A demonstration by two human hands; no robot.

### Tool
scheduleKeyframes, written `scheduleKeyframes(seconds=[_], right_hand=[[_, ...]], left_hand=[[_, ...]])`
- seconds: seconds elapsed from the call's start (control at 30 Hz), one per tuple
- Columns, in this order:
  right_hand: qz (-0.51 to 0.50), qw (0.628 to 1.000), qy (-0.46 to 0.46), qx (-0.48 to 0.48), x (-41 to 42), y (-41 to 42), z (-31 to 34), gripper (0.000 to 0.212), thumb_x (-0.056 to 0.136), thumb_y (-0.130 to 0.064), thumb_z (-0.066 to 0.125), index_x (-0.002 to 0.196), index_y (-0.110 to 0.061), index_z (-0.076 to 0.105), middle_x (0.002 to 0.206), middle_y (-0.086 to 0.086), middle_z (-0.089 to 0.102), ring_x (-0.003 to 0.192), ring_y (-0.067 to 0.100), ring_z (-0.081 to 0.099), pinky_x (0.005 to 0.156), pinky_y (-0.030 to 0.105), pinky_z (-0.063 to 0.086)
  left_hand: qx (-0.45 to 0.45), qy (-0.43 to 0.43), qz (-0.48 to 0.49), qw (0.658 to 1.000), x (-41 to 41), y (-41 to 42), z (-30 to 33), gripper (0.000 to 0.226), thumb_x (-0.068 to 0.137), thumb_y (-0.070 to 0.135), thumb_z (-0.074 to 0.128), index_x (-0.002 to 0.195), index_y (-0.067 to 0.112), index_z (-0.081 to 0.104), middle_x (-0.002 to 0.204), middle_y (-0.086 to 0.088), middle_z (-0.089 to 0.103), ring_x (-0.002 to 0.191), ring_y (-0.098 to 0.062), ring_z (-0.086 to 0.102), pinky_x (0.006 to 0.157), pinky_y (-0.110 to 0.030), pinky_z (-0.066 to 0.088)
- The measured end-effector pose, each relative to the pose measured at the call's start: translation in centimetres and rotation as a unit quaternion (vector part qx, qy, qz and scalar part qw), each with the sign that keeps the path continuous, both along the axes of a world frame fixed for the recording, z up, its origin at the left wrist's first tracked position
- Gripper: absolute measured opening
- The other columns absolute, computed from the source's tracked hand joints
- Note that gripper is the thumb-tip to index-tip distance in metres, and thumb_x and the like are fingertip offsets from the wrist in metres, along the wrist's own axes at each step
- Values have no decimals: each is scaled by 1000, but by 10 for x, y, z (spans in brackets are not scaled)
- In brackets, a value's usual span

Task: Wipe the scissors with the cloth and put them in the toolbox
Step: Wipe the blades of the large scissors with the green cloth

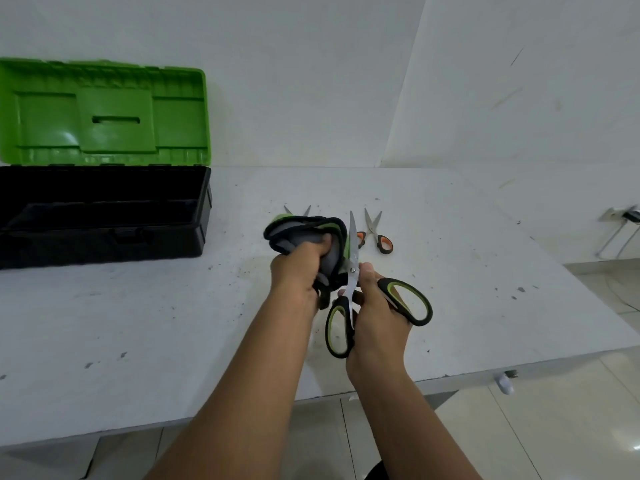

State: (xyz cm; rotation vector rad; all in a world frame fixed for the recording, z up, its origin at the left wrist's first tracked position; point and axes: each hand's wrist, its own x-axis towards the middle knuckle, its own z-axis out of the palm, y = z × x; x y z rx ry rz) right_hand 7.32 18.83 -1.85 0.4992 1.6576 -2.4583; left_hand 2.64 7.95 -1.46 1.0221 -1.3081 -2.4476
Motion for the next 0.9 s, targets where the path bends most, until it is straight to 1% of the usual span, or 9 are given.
scheduleKeyframes(seconds=[0.07, 0.17, 0.27, 0.33, 0.47, 0.53, 0.67, 0.8, 0.9], right_hand=[[0, 1000, 4, 0, 2, 3, -1, 20, 94, -43, 75, 80, -29, 79, 82, -1, 80, 75, 14, 79, 86, 45, 63], [-1, 1000, 8, -2, 4, 5, -1, 22, 92, -44, 77, 76, -29, 79, 76, -1, 79, 71, 15, 77, 80, 43, 62], [-31, 999, 3, -21, 1, 9, -2, 18, 91, -43, 78, 91, -25, 77, 80, 3, 80, 74, 20, 78, 68, 37, 60], [-39, 998, -2, -39, -3, 12, -2, 23, 91, -43, 79, 102, -23, 77, 89, 6, 81, 79, 21, 78, 63, 33, 59], [-28, 999, 6, -29, -6, 6, -2, 21, 93, -40, 77, 98, -20, 79, 94, 5, 81, 95, 24, 78, 80, 42, 63], [-18, 1000, 15, -8, -4, 3, -4, 20, 94, -40, 76, 88, -22, 79, 92, 5, 81, 98, 25, 77, 91, 48, 62], [-5, 1000, 0, 2, -1, -2, 1, 17, 93, -41, 77, 90, -24, 78, 83, -4, 81, 90, 18, 78, 92, 47, 62], [-6, 1000, 6, 23, 5, -3, 1, 19, 93, -45, 75, 92, -27, 78, 80, -8, 80, 81, 11, 78, 90, 46, 63], [-19, 999, 12, 30, 6, -2, -1, 25, 92, -50, 74, 99, -27, 77, 85, -4, 81, 88, 15, 78, 92, 47, 62]], left_hand=[[0, 9, 7, 1000, -9, -9, -3, 76, 50, 34, 90, 117, 3, 73, 95, -16, 81, 81, -35, 80, 67, -42, 65], [32, 34, 38, 998, -14, -17, -9, 90, 44, 41, 96, 123, 6, 70, 104, -14, 80, 92, -35, 79, 83, -53, 65], [37, 57, 65, 996, -6, -20, -13, 61, 76, 37, 93, 123, 7, 69, 113, -12, 78, 100, -33, 78, 87, -54, 64], [39, 71, 3, 997, 7, -13, -15, 62, 78, 45, 88, 124, 7, 71, 116, -14, 79, 103, -32, 78, 92, -53, 63], [-4, 71, -101, 992, 30, 6, -14, 55, 78, 41, 85, 118, 4, 75, 110, -15, 81, 102, -32, 79, 89, -46, 64], [-45, 48, -93, 994, 30, 10, -13, 44, 80, 30, 91, 113, 6, 77, 104, -12, 82, 98, -31, 79, 91, -47, 64], [-33, 20, -43, 998, 20, 8, -7, 35, 79, 17, 91, 108, 3, 77, 101, -14, 81, 94, -35, 79, 87, -51, 65], [7, 17, 9, 1000, 8, 1, 1, 58, 66, 25, 94, 116, 3, 73, 103, -15, 80, 90, -36, 79, 75, -48, 66], [37, 51, 33, 997, 1, -6, 1, 81, 47, 33, 95, 121, 5, 72, 107, -14, 80, 94, -36, 79, 83, -55, 65]])
